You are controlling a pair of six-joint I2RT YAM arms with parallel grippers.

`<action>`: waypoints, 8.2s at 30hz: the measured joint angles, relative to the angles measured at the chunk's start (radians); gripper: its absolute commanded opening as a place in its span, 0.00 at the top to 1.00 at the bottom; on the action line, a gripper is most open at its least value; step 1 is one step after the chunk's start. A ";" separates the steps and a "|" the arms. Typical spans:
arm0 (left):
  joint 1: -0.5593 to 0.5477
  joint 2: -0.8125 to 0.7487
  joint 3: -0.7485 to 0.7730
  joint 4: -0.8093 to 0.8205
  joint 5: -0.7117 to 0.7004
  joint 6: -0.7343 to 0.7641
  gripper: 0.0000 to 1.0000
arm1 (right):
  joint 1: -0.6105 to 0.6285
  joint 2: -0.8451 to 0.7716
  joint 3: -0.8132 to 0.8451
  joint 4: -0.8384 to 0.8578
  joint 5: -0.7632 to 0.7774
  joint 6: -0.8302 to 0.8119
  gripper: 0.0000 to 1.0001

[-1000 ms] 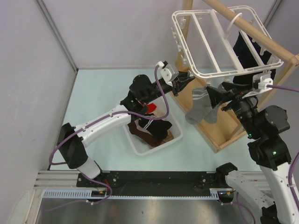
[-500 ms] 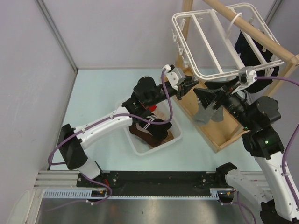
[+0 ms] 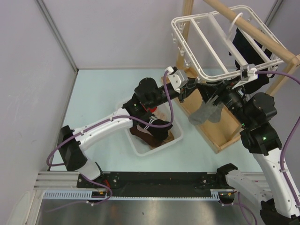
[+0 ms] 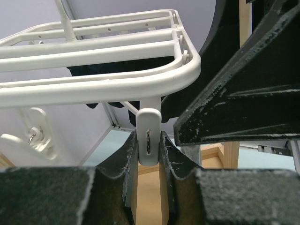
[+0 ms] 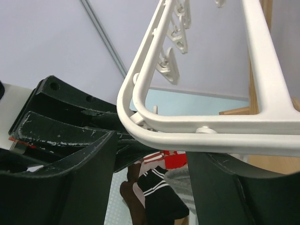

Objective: Clip the socks to the hanger
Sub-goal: Open the clamp at the hanger, then pick up the sock from the bin.

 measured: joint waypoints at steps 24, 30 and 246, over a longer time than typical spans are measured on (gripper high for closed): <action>-0.058 0.066 0.178 -0.199 -0.075 0.080 0.92 | 0.004 0.005 0.000 0.058 0.037 0.058 0.39; -0.075 0.078 0.187 -0.240 -0.116 0.090 0.93 | 0.020 0.002 0.000 0.038 0.084 0.056 0.42; 0.245 0.334 -0.113 -0.796 -0.632 -0.459 0.73 | 0.030 0.010 0.000 -0.069 0.234 -0.015 0.87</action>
